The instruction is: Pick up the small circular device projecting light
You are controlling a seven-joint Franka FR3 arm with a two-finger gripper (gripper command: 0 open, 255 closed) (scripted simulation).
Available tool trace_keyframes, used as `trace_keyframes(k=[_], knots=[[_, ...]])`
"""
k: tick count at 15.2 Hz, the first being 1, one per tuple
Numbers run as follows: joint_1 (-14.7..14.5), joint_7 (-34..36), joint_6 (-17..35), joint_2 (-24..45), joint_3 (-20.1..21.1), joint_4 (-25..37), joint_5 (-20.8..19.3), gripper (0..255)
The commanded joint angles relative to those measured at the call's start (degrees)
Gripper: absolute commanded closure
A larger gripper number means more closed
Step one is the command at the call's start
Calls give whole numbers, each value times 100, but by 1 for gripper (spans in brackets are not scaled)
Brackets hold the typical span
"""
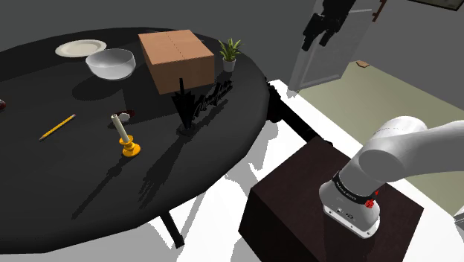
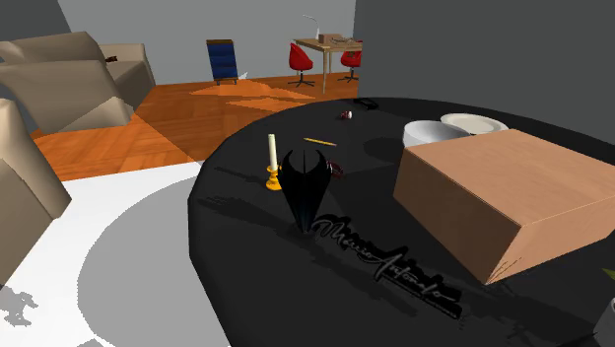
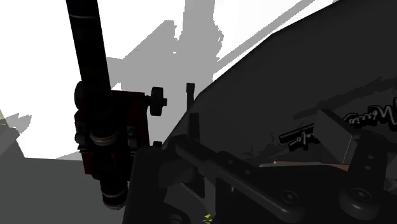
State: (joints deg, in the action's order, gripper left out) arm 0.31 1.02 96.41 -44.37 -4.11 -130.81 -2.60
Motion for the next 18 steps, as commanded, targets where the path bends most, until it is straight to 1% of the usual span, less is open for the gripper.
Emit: trace_keyframes(k=[1, 5, 9, 14, 18], knots=[[0, 0, 0, 0, 0, 0, 0, 0], [-72, 789, 172, 106, 579, -60, 260, 0], [-129, 1573, 362, 362, 1156, 22, 487, 0], [-145, 2557, 600, 878, 1874, 324, 668, 0], [-101, 3361, 767, 1435, 2449, 725, 686, 0]])
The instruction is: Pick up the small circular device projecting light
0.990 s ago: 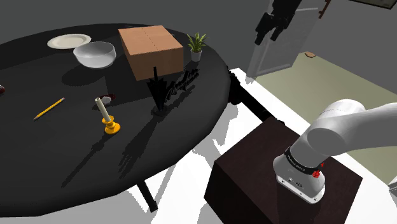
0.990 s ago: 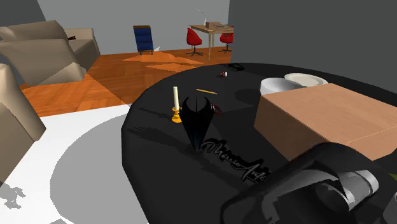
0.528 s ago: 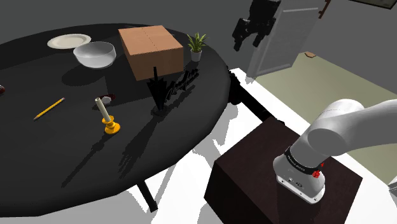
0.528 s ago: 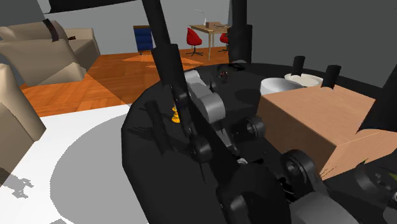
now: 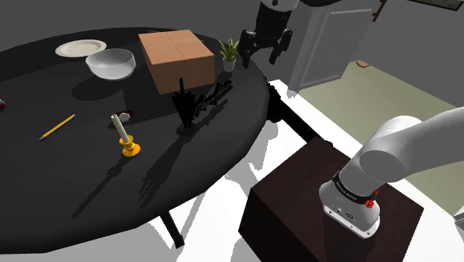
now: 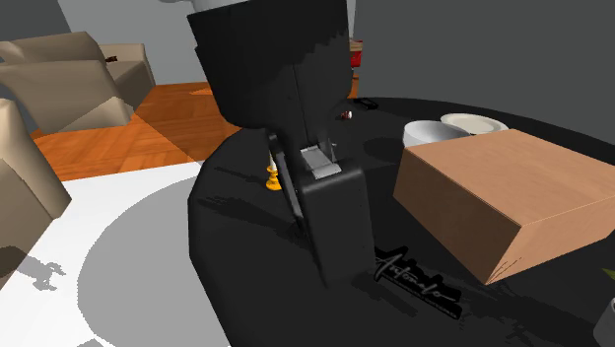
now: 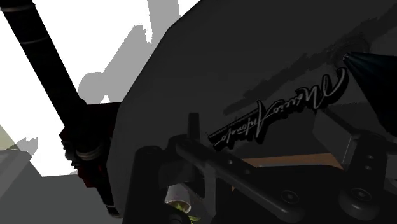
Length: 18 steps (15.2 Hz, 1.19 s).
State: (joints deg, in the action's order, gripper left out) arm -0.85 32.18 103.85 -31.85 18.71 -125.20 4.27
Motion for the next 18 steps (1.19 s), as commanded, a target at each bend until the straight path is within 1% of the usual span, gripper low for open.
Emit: trace_keyframes(k=[1, 6, 9, 11, 14, 16, 17, 18], knots=[[34, 450, 59, 341, 312, 286, -19, 0], [154, 1533, 174, 1261, 1042, 1033, -289, 0], [211, 2241, 168, 1933, 1478, 1598, -629, 0], [211, 2740, 116, 2443, 1754, 2031, -945, 0], [81, 3511, -62, 3307, 2091, 2780, -1552, 0], [-135, 4001, -257, 3933, 2221, 3359, -2010, 0], [-229, 4127, -322, 4112, 2226, 3534, -2137, 0], [-237, 4135, -242, 4099, 2203, 3447, -2129, 0]])
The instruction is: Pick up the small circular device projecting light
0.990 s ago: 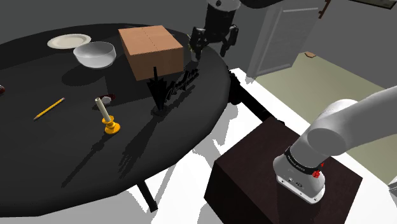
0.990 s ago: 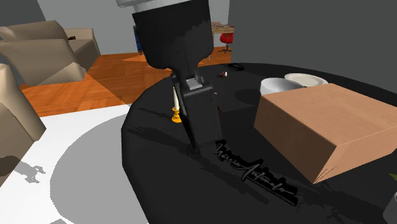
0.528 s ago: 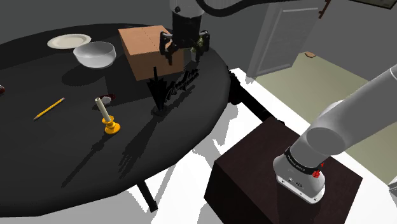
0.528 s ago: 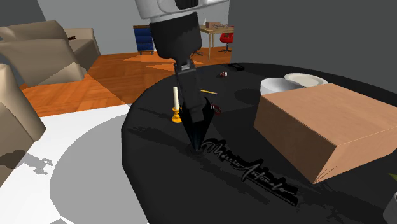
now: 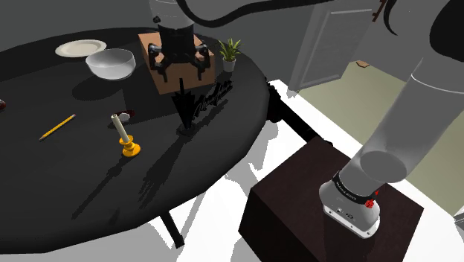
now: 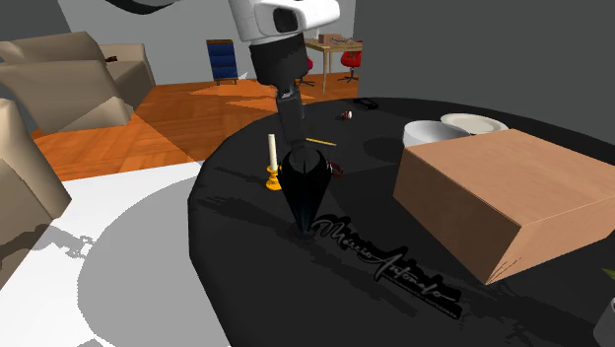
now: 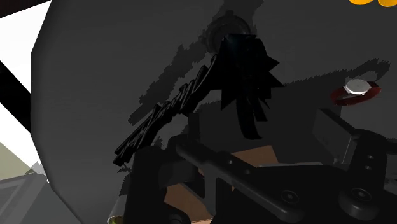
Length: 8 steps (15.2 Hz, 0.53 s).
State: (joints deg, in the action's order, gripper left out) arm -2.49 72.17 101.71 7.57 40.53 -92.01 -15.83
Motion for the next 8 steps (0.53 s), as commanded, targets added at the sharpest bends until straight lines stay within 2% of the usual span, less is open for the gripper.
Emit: trace_keyframes(k=[1, 8], knots=[[-69, 147, 50, 149, 12, 43, -116, 0], [-35, 223, 473, 136, -8, -397, -134, 0]])
